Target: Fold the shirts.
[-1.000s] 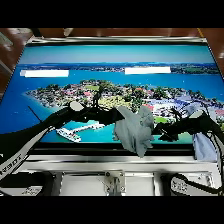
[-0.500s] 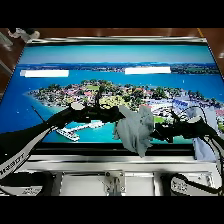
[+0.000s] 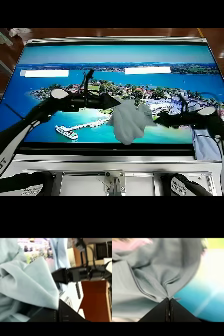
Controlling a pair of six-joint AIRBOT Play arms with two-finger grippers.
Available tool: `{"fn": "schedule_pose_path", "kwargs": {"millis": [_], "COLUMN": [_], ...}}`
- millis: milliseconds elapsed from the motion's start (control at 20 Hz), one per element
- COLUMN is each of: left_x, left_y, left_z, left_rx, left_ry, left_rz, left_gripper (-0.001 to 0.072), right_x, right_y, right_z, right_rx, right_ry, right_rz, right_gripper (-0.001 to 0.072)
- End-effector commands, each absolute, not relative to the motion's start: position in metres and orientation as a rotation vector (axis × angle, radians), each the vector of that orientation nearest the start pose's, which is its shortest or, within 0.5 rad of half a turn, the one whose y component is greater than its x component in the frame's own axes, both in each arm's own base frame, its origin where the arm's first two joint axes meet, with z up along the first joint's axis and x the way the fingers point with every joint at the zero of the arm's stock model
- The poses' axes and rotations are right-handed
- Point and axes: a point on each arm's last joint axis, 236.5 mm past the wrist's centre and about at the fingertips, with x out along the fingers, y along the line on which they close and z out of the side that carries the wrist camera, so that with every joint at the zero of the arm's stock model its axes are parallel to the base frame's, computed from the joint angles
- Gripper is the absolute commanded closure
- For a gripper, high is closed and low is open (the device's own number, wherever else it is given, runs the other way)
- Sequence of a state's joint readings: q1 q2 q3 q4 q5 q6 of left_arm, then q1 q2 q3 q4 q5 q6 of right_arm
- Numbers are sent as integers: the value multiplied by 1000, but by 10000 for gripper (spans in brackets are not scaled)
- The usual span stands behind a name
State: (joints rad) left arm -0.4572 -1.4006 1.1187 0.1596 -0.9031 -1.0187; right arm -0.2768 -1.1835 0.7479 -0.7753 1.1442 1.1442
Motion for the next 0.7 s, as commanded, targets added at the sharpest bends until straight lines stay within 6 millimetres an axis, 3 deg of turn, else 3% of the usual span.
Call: {"fn": "schedule_pose_path", "kwargs": {"millis": [0, 100, 150, 250, 300, 400, 550, 650], "left_x": [319, 309, 305, 297, 294, 289, 290, 291], "left_y": [-350, -334, -325, -305, -296, -275, -231, -217], "left_z": [189, 243, 267, 305, 312, 300, 242, 232], "left_rx": [-577, -499, -461, -371, -316, -176, -29, -2], "left_ry": [830, 689, 624, 525, 505, 559, 794, 840], "left_rz": [-1190, -1221, -1216, -1176, -1144, -1056, -857, -795], "left_gripper": [675, 675, 675, 676, 676, 676, 675, 675], "right_x": [366, 374, 371, 357, 350, 338, 331, 324], "right_y": [72, 67, 65, 64, 65, 66, 65, 70], "right_z": [101, 194, 232, 288, 305, 326, 331, 329], "right_rx": [528, 414, 361, 280, 256, 210, 189, 180], "right_ry": [870, 627, 533, 400, 365, 324, 321, 338], "right_rz": [469, 466, 456, 443, 441, 436, 420, 437], "right_gripper": [653, 653, 653, 653, 653, 653, 653, 653]}}
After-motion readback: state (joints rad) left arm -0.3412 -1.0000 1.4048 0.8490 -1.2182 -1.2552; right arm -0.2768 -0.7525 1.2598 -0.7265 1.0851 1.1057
